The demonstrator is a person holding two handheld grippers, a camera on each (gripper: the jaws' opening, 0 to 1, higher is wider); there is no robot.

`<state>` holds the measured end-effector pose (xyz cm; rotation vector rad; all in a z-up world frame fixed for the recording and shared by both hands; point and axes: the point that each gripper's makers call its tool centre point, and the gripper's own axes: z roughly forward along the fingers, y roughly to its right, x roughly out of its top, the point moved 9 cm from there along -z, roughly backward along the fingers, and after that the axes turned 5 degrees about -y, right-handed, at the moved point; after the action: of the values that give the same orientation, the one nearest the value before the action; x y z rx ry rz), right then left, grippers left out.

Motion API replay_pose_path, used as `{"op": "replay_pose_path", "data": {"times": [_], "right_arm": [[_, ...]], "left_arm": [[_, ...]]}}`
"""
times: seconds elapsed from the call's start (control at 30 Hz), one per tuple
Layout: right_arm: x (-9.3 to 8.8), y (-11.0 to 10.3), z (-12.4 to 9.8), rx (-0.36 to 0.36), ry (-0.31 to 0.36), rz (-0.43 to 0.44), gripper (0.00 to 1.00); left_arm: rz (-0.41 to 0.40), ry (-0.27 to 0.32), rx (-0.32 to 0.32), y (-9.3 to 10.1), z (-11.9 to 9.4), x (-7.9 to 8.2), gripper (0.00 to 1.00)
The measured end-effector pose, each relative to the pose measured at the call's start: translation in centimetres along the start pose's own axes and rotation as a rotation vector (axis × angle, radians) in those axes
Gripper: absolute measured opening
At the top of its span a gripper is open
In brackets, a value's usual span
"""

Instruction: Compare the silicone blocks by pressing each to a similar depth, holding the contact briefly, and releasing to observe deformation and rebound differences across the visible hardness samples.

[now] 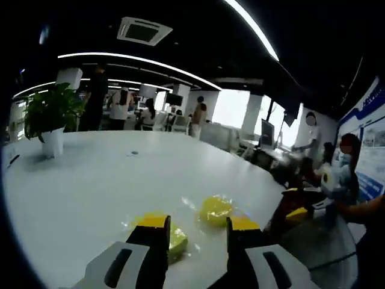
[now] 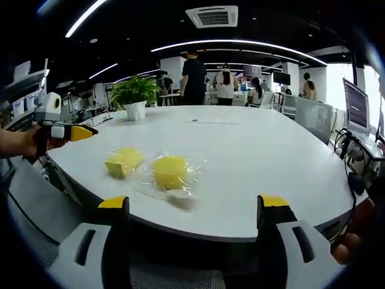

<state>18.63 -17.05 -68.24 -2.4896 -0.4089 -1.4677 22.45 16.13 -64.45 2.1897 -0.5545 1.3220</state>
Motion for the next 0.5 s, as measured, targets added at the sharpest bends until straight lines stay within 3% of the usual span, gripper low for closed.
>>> {"op": "replay_pose_path", "data": {"times": [0.13, 0.33, 0.5], "right_arm": [[-0.1, 0.0, 0.0, 0.002, -0.007, 0.001, 0.81], [-0.1, -0.1, 0.0, 0.005, -0.017, -0.004, 0.81], [-0.2, -0.1, 0.0, 0.004, -0.021, -0.006, 0.82]], "left_arm": [[-0.022, -0.001, 0.001, -0.4, -1.7, -0.5, 0.56], [-0.048, 0.022, 0.022, -0.6, -3.7, -1.1, 0.72], [-0.038, 0.035, 0.070, 0.2, -4.3, -1.7, 0.77]]}}
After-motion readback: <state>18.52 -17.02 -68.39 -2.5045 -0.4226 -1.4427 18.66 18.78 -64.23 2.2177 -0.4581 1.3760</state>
